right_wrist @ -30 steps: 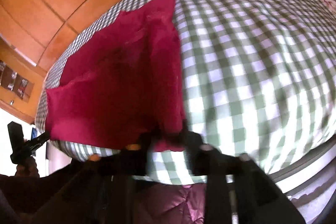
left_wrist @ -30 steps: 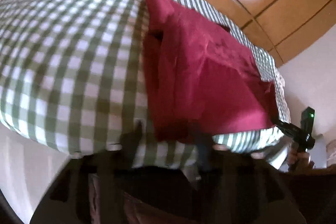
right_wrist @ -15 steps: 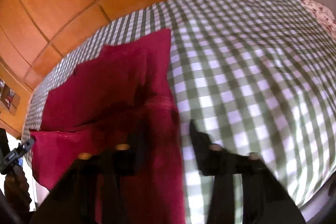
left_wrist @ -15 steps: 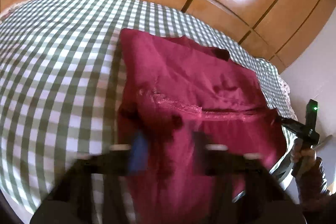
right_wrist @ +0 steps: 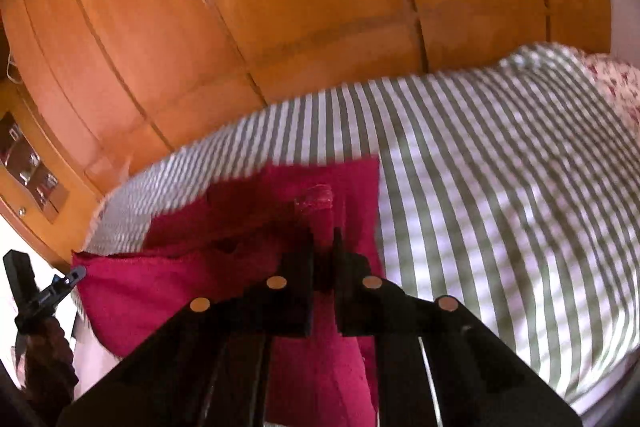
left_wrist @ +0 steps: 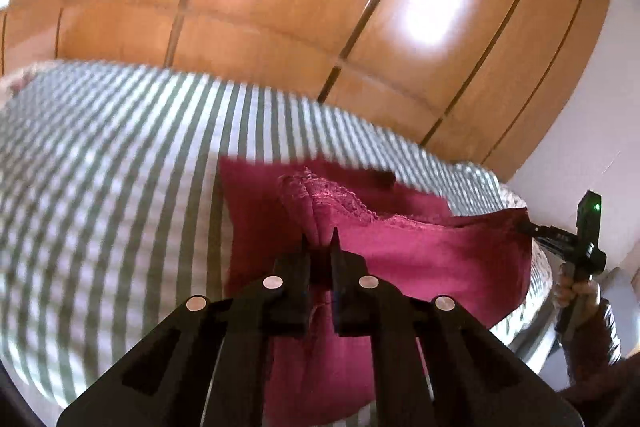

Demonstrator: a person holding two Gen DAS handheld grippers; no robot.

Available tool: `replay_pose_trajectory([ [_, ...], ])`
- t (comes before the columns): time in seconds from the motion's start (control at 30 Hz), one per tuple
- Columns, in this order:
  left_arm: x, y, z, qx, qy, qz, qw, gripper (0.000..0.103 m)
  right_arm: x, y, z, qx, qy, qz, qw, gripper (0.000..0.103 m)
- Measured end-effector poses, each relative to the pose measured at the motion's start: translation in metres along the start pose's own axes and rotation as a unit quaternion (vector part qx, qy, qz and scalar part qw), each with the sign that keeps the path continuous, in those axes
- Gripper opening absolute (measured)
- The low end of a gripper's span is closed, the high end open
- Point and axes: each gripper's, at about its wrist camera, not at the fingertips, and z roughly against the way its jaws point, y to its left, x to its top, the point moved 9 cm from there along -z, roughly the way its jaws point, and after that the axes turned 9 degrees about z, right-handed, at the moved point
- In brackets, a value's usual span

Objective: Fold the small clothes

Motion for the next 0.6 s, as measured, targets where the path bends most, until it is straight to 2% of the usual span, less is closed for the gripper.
replay_pose_trajectory([
  [0.17, 0.051, 0.002, -0.032, 0.025, -0.028, -0.015, 0.9992, 0.006, 0.049, -0.009, -0.048, -0.019, -0.007, -0.013, 1.0, 0.006],
  [0.3, 0.079, 0.022, -0.076, 0.057, -0.019, 0.001, 0.9982, 0.006, 0.067, -0.025, -0.096, -0.047, 0.009, -0.026, 0.999, 0.006],
  [0.43, 0.083, 0.047, -0.123, 0.098, 0.008, 0.015, 0.995, 0.006, 0.054, -0.038, -0.154, -0.077, 0.054, -0.027, 0.995, 0.006],
  [0.6, 0.065, 0.078, -0.175, 0.159, 0.053, 0.017, 0.9857, 0.006, 0.021, -0.057, -0.203, -0.102, 0.109, -0.031, 0.988, 0.008],
])
